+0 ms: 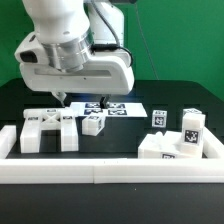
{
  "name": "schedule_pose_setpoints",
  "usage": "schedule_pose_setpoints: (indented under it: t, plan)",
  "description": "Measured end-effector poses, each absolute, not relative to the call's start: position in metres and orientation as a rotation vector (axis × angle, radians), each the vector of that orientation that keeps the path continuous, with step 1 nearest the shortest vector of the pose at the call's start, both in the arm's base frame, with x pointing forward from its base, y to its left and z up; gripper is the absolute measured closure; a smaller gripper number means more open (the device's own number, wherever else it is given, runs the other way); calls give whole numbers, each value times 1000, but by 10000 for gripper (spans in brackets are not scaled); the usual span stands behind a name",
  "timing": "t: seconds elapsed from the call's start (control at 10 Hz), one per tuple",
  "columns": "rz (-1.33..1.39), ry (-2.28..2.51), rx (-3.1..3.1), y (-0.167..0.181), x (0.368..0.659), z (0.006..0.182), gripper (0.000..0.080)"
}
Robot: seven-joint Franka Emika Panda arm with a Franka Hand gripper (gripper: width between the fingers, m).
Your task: Assemble chair
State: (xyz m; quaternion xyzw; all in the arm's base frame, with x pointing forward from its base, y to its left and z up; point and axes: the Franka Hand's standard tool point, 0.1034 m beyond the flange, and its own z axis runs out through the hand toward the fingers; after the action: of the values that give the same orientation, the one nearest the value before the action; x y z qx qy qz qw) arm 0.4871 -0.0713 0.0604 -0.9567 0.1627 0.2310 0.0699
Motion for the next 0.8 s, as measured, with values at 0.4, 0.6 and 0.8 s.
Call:
schedule_pose_setpoints:
  t: [0.4, 0.6, 0.8]
  plan:
    - [1149, 454, -2683, -67, 471, 53, 150]
    - [1166, 441, -2681, -64, 474, 45, 150]
    - [1178, 422, -2675, -61, 471, 40, 150]
